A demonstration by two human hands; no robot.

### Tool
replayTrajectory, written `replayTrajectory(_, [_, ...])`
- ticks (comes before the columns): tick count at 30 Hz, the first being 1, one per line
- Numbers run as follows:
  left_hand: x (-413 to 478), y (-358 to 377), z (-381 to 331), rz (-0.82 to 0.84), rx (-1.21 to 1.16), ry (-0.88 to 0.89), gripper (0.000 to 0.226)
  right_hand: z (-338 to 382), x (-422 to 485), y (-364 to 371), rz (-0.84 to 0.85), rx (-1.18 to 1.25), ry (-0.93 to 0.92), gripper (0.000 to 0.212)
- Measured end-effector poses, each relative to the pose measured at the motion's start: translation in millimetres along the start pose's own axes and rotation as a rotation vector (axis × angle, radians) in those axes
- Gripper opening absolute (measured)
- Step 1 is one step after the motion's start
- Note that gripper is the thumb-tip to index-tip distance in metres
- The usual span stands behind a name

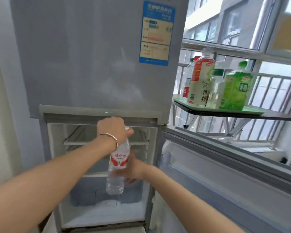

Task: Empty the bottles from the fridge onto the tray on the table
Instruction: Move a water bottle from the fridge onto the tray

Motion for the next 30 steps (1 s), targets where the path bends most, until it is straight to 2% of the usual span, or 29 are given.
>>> replayTrajectory(2, [-0.5,-29.8,-30.6,-0.050,-0.018,0.045,0.043,2.5,-20.4,-17.3,-0.091,0.011,-0.048,0.044])
replayTrajectory(3, [-1.5,-44.4,-46.7,-0.080,-0.036,0.056,0.044,1.5,-32.5,-29.9,-0.162,0.021,-0.059,0.046])
replayTrajectory(6, [-0.5,-75.3,-89.8,-0.145,-0.103,0.104,0.046,-11.3,-59.1,-66.3,-0.351,0.127,0.014,0.072])
replayTrajectory(9, [-1.0,-104.6,-132.7,-0.196,-0.172,0.158,0.046,-18.0,-90.6,-100.5,-0.495,0.214,0.021,0.076])
replayTrajectory(11, [2.2,-127.9,-158.5,-0.255,-0.222,0.183,0.046,-18.9,-117.6,-120.7,-0.626,0.156,0.009,0.081])
replayTrajectory(14, [6.9,-162.4,-198.4,-0.340,-0.304,0.203,0.052,-21.9,-168.6,-150.0,-0.879,-0.099,0.070,0.087])
replayTrajectory(16, [5.6,-181.8,-229.0,-0.383,-0.377,0.236,0.058,-26.1,-199.3,-172.6,-1.010,-0.232,0.116,0.079])
replayTrajectory(19, [3.7,-200.2,-275.1,-0.401,-0.506,0.311,0.057,-42.3,-229.5,-212.4,-1.164,-0.273,0.122,0.069])
replayTrajectory(21, [5.6,-202.4,-301.1,-0.367,-0.658,0.372,0.058,-56.5,-244.1,-238.1,-1.256,-0.246,0.098,0.068])
replayTrajectory(24, [13.7,-168.3,-337.9,-0.120,-0.904,0.432,0.067,-86.8,-257.4,-276.9,-1.317,-0.185,0.166,0.067])
replayTrajectory(28, [20.8,-88.9,-381.4,0.302,-0.914,0.406,0.061,-133.1,-264.2,-325.6,-1.391,-0.095,0.258,0.074])
replayTrajectory(30, [31.8,-58.2,-402.7,0.369,-0.986,0.390,0.057,-155.4,-259.7,-343.9,-1.439,-0.121,0.273,0.077])
Point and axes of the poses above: each hand's wrist, its own x-axis towards the middle knuckle, its own y-axis out of the palm, z = x × y, the point moved 6 cm from there along x, towards the middle knuckle, and after that the axes turned 15 degrees about -x, right-handed, at the moved point
